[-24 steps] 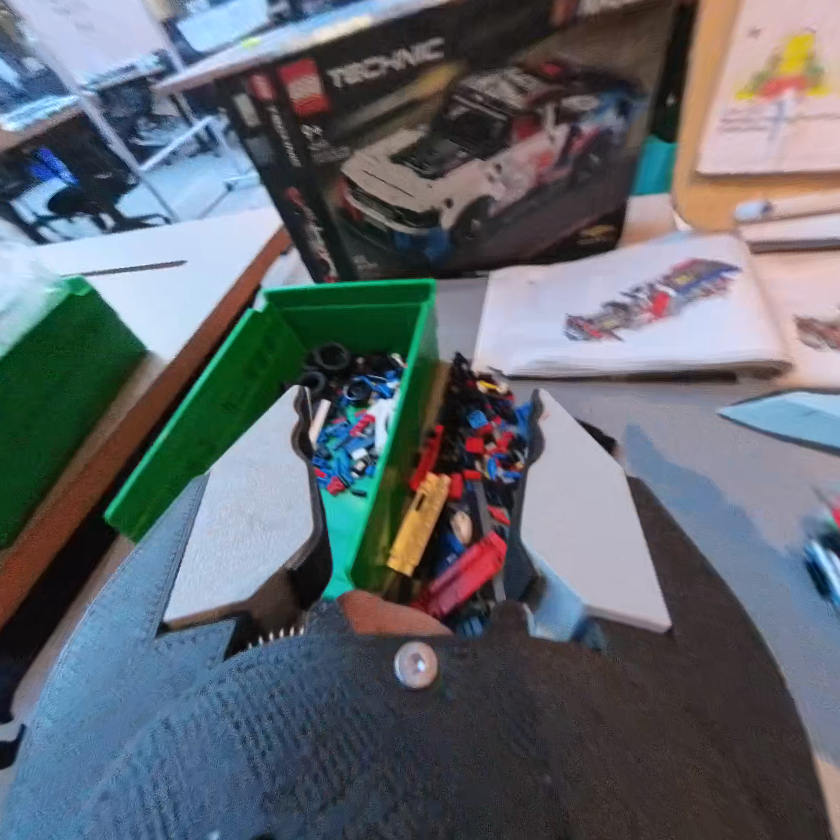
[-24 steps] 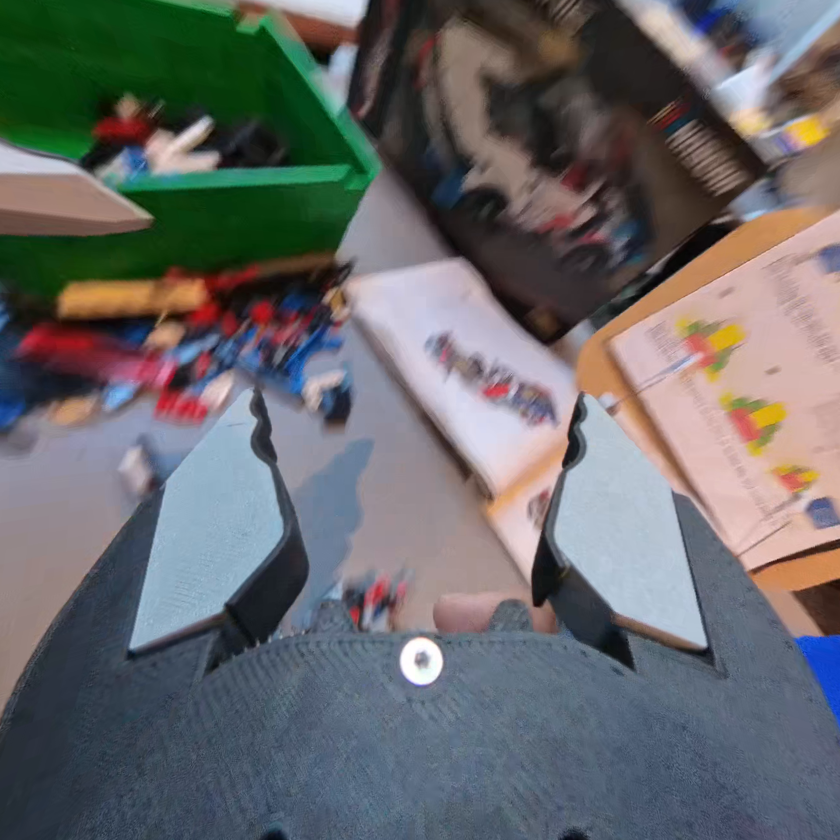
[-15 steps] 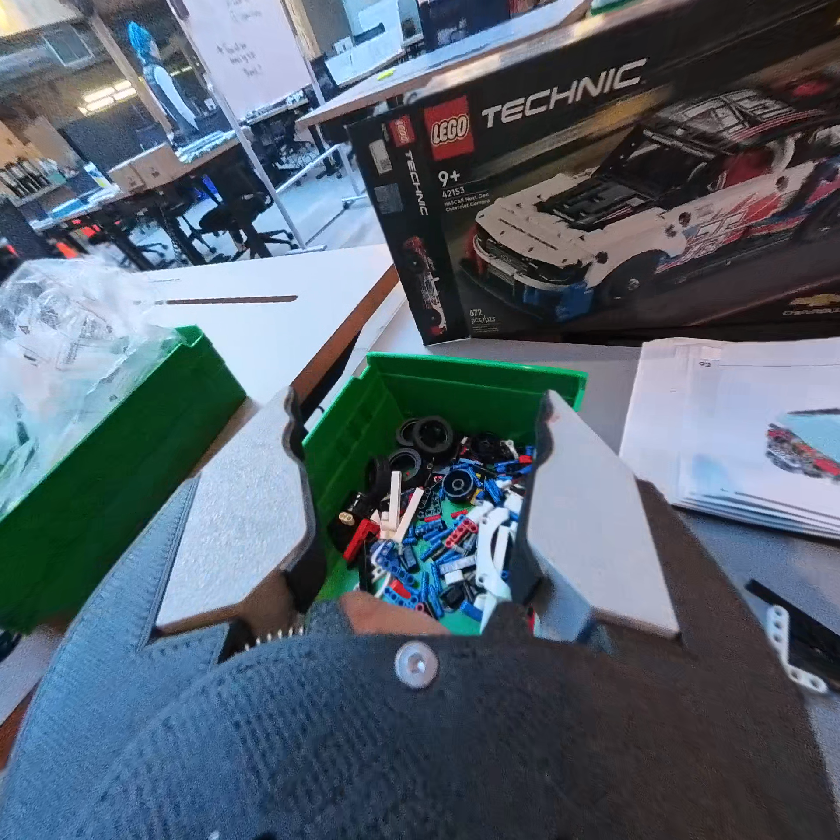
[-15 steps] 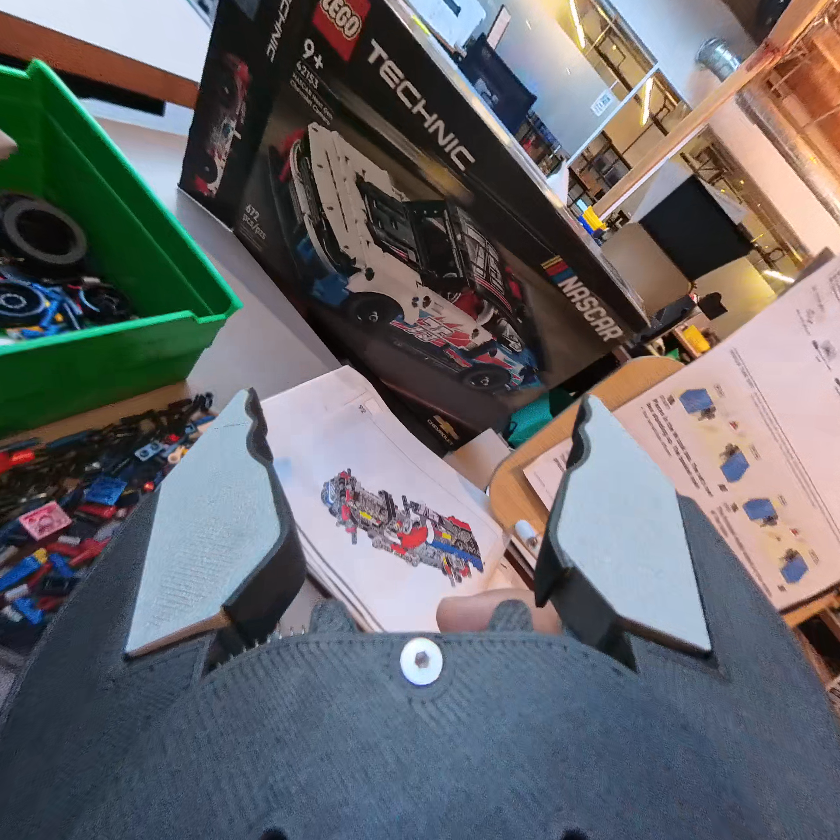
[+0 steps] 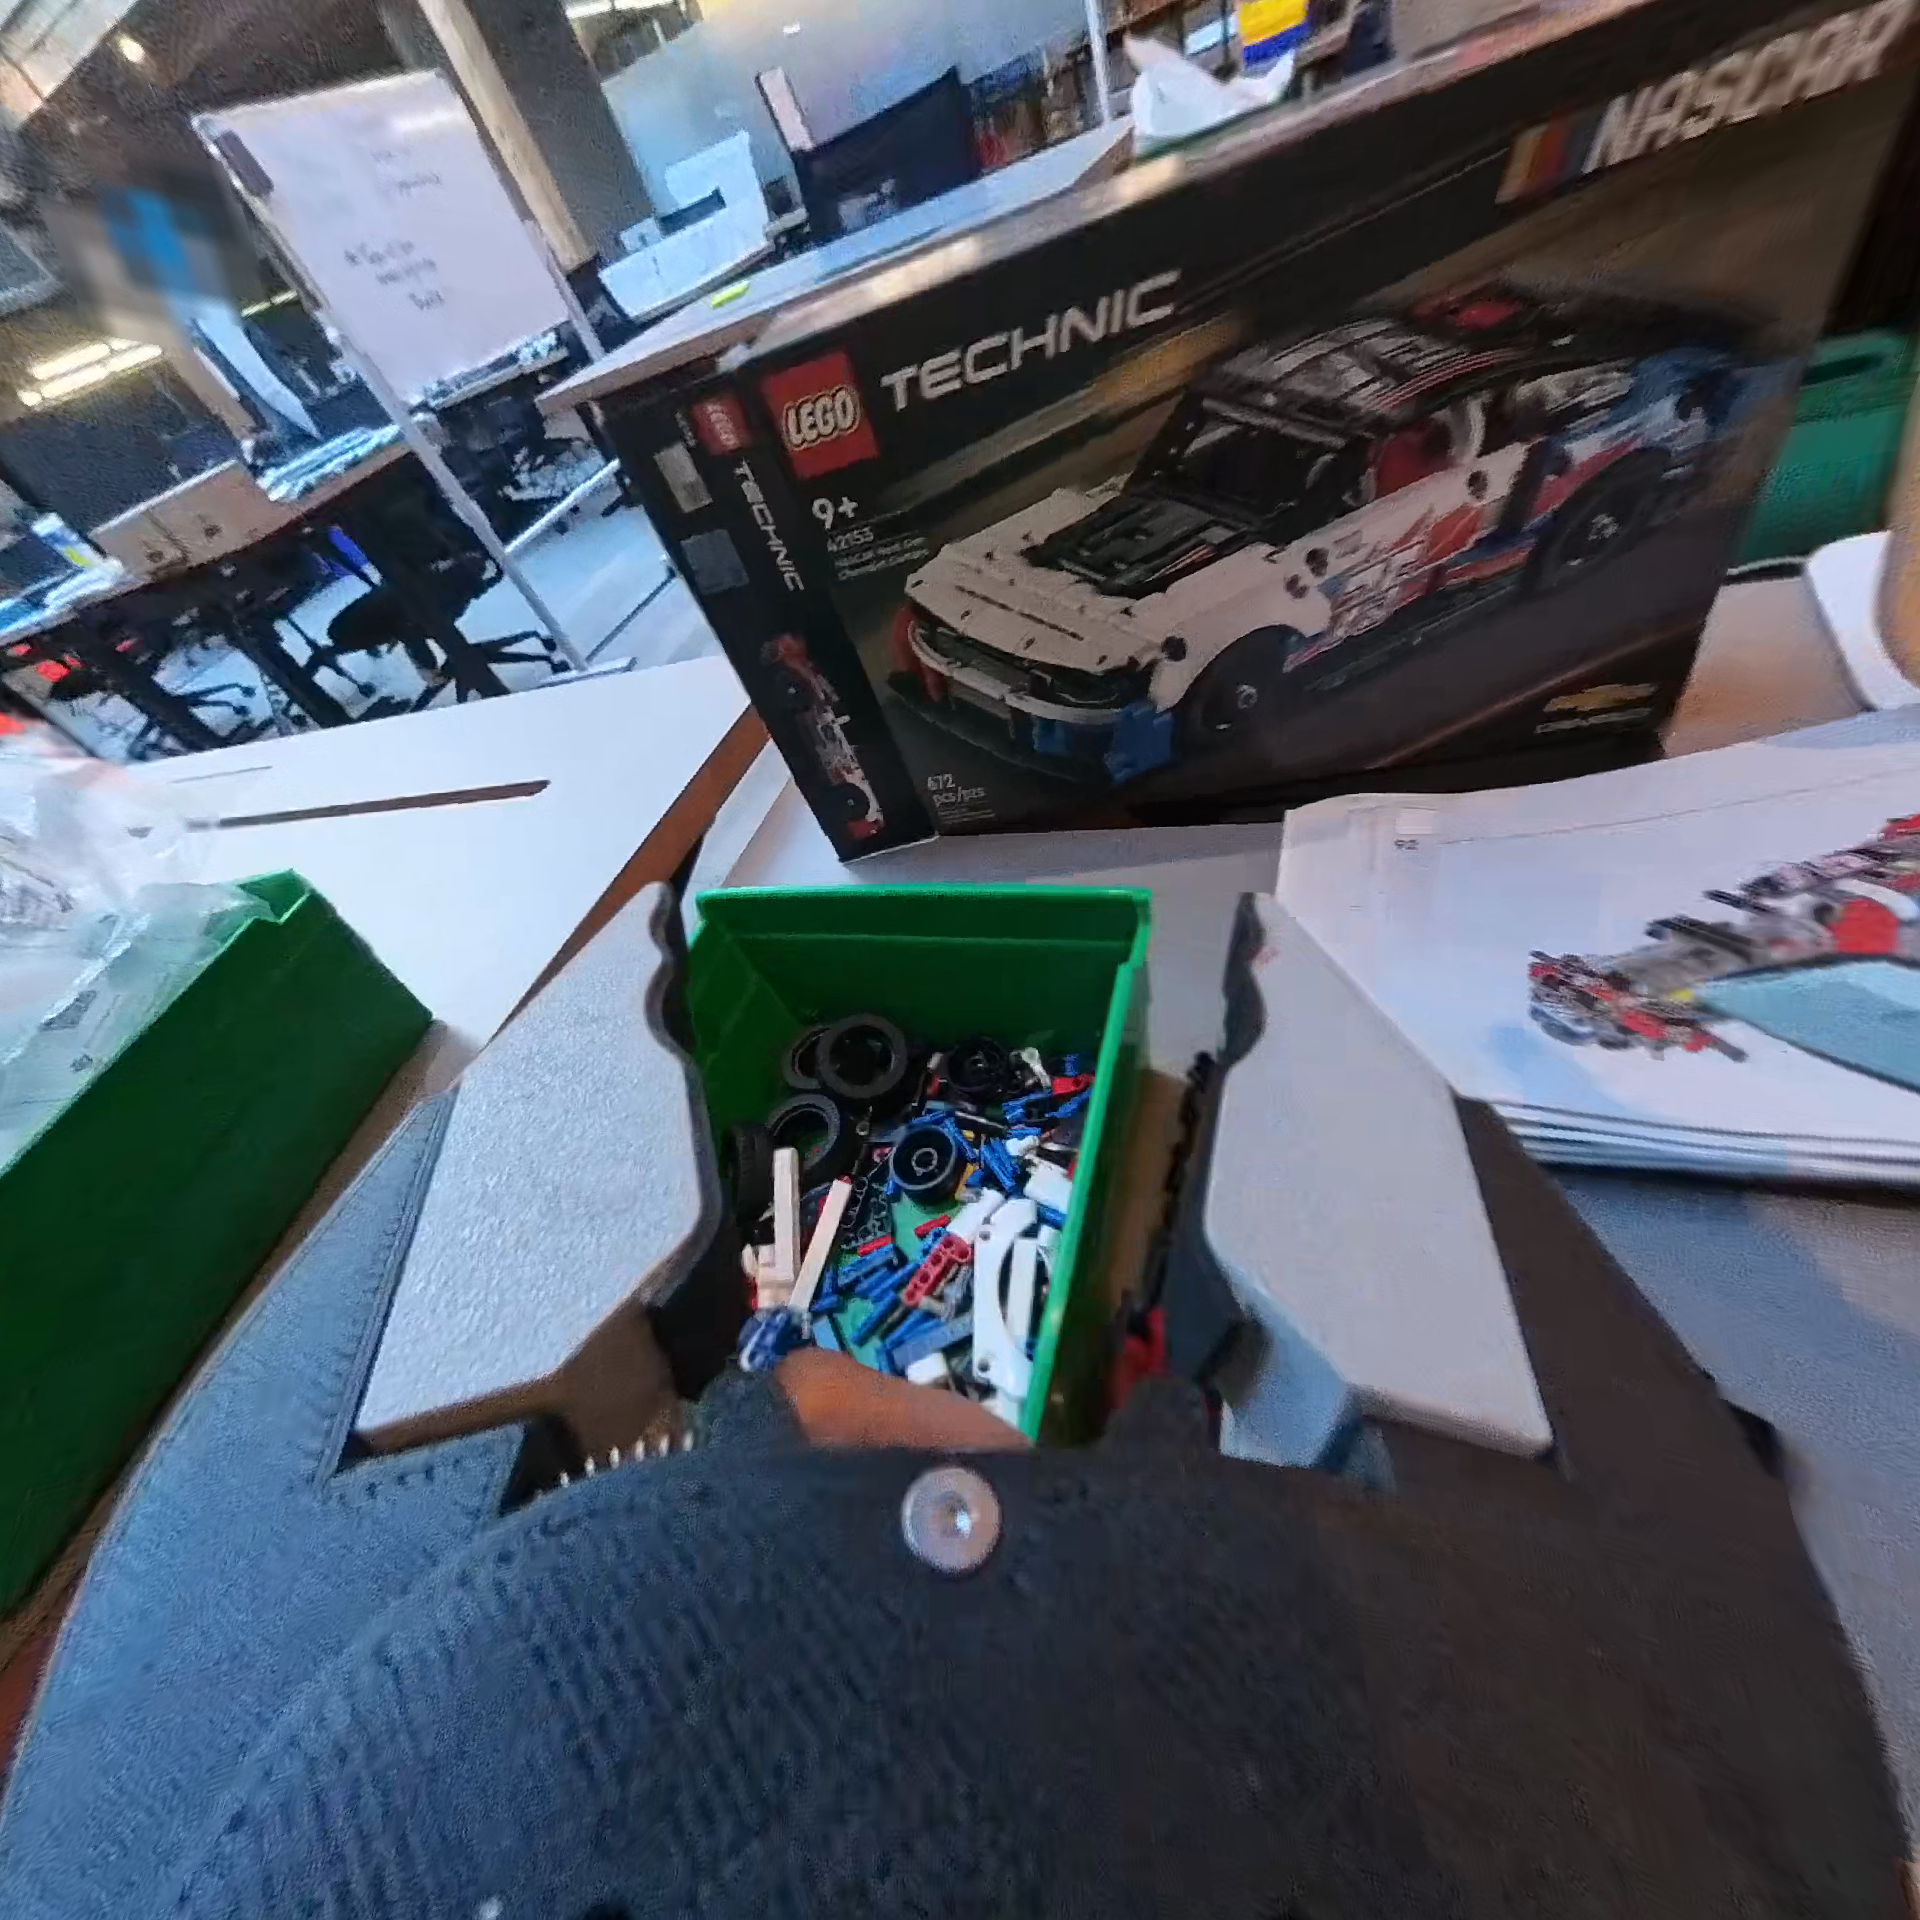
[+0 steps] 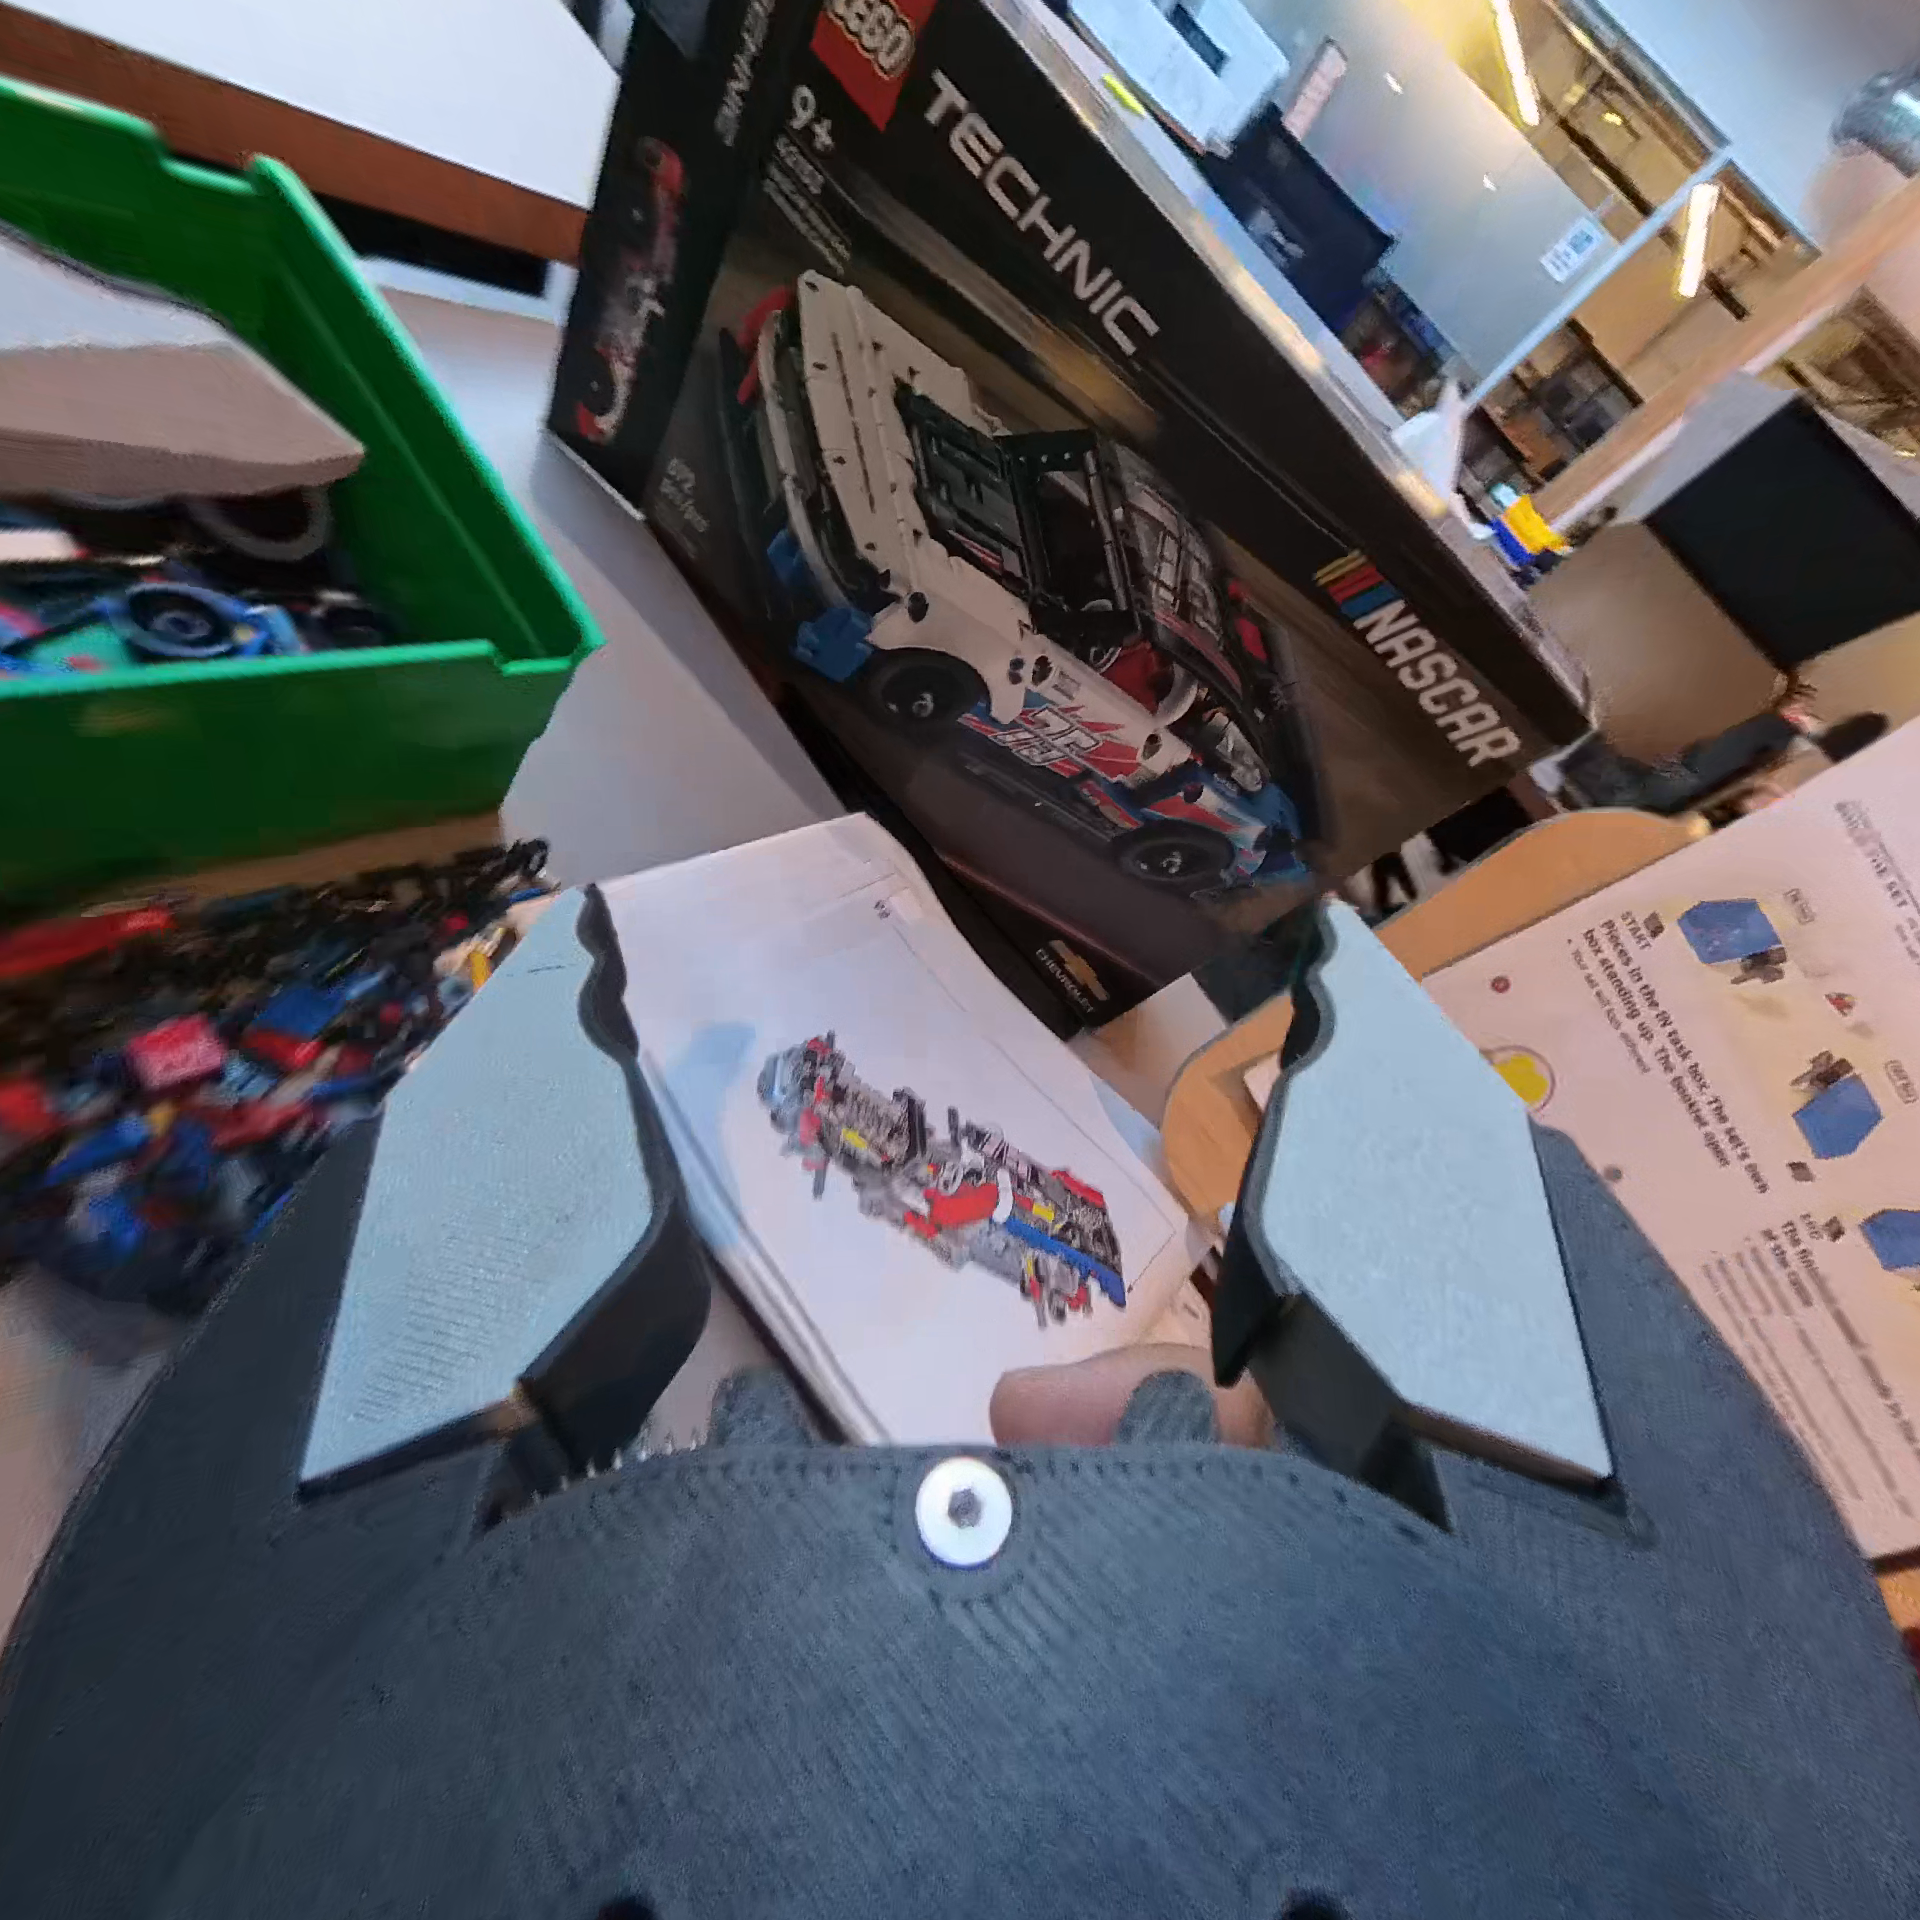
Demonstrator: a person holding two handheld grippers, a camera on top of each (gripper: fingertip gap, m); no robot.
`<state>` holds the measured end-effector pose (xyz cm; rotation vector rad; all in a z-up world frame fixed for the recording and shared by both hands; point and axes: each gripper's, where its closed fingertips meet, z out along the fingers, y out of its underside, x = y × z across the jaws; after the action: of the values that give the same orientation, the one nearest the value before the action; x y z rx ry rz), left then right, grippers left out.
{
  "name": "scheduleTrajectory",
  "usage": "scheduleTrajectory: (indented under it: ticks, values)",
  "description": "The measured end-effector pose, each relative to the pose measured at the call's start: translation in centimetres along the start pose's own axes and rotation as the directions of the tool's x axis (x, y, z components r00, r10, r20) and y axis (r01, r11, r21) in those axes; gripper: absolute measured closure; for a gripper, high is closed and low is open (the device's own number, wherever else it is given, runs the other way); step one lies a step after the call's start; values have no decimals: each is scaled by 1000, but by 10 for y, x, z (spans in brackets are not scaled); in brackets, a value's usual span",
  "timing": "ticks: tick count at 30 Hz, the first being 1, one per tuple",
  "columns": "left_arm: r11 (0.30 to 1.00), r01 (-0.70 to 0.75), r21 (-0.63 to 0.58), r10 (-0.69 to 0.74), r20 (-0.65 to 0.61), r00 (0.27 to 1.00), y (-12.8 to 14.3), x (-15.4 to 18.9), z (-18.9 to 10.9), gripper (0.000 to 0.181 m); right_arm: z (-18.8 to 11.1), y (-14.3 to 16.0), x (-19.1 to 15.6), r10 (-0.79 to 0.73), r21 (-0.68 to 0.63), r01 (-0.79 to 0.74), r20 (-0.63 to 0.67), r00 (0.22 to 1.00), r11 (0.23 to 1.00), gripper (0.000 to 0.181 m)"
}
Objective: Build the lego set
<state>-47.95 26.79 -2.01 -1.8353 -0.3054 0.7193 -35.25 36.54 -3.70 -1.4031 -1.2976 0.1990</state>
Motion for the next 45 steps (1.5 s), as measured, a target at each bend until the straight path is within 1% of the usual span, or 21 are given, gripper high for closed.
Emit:
scheduleTrajectory:
  ticks: [3,4,6,7,8,9,10,11,12,15,16,17,18,21,24,26,28,33,36,41,45]
  values:
    - [1000,6,-7,-7,-151,989,5,29,-50,82,-58,25,1,16,23,-18,109,994,1000,68]
    - [1000,7,-25,-12,-220,975,12,43,-71,83,-83,35,-2,14,35,-19,161,987,999,77]
    - [998,1,-56,-22,-375,927,30,76,-118,88,-145,59,-22,-2,49,-15,328,945,999,120]
    - [997,3,-71,-36,-461,887,41,95,-144,94,-176,74,-28,-9,56,-12,371,929,998,136]
    - [997,-21,-79,-25,-540,841,55,116,-171,102,-206,91,-32,-9,57,-15,390,921,998,139]
    - [996,-52,-75,-3,-604,797,69,134,-196,119,-235,109,-36,-1,48,-21,415,910,999,145]
    - [997,-45,-69,-10,-653,758,79,150,-219,155,-262,129,-40,19,35,-38,437,899,999,165]
    - [997,-25,-71,-33,-712,702,89,168,-242,181,-287,148,-43,51,25,-70,448,893,997,177]
    - [996,-16,-82,-52,-752,657,100,183,-260,181,-307,166,-42,87,20,-106,439,894,994,181]
    - [993,18,-114,-99,-768,632,118,212,-279,181,-344,216,-24,196,6,-209,327,925,978,181]
    - [993,10,-117,-98,-782,616,120,222,-280,179,-349,230,-15,236,-2,-246,283,929,969,181]
    - [993,-22,-112,-75,-786,614,122,230,-278,168,-351,244,-4,280,-13,-285,231,932,958,181]
    - [995,-32,-98,-55,-768,638,119,237,-271,161,-352,257,9,323,-24,-324,170,931,946,181]
    - [998,-40,-39,-5,-773,635,114,265,-259,160,-349,287,44,434,0,-434,22,901,901,181]
    - [992,-81,-95,-19,-753,658,127,282,-242,160,-343,314,65,499,2,-500,-58,864,866,175]
    - [991,-77,-111,-37,-769,638,132,290,-237,158,-337,332,73,513,-10,-516,-93,853,856,158]
    - [995,-65,-77,-15,-749,662,130,287,-224,159,-331,349,77,496,-50,-504,-118,860,862,149]
    - [997,-60,-44,11,-715,699,135,275,-193,158,-314,349,94,485,8,-487,-115,867,873,138]
    - [997,-15,-72,-45,-758,651,135,275,-195,159,-300,345,109,476,29,-477,-139,868,878,138]
    - [999,-16,-50,-29,-778,627,133,276,-200,160,-277,335,123,402,17,-405,-163,901,914,139]
    - [994,-5,-110,-85,-794,601,137,278,-199,160,-272,337,127,496,114,-483,-163,853,868,139]
